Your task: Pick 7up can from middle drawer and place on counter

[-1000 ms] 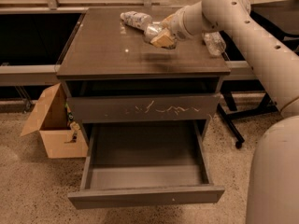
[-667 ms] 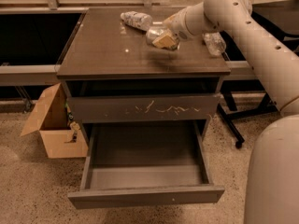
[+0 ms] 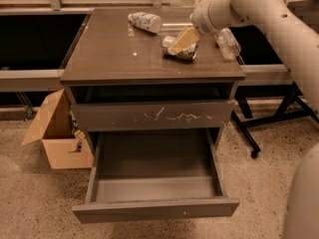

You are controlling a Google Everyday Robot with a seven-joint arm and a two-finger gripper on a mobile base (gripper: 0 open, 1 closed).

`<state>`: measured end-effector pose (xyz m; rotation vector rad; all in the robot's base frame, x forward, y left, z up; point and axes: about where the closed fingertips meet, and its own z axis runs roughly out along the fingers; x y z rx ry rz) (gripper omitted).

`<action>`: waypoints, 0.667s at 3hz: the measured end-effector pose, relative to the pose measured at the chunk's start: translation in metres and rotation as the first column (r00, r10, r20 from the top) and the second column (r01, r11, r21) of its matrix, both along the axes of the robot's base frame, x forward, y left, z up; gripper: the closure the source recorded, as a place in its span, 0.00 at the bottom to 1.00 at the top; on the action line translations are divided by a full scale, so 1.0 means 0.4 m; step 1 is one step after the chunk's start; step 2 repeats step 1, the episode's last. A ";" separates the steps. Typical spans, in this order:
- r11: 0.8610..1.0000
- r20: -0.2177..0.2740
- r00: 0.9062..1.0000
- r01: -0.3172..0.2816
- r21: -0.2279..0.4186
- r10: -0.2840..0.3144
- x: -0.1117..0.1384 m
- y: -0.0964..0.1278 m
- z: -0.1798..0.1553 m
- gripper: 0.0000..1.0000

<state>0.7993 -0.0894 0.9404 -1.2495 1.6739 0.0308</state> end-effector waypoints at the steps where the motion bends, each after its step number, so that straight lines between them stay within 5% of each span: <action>1: 1.000 0.060 0.998 -0.010 -0.024 0.011 -0.053 -0.008 0.091 0.00; 2: 1.000 0.060 0.998 -0.010 -0.024 0.011 -0.053 -0.008 0.091 0.00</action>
Offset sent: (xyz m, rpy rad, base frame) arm 0.0000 0.0000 0.0000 0.0000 0.0000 0.0000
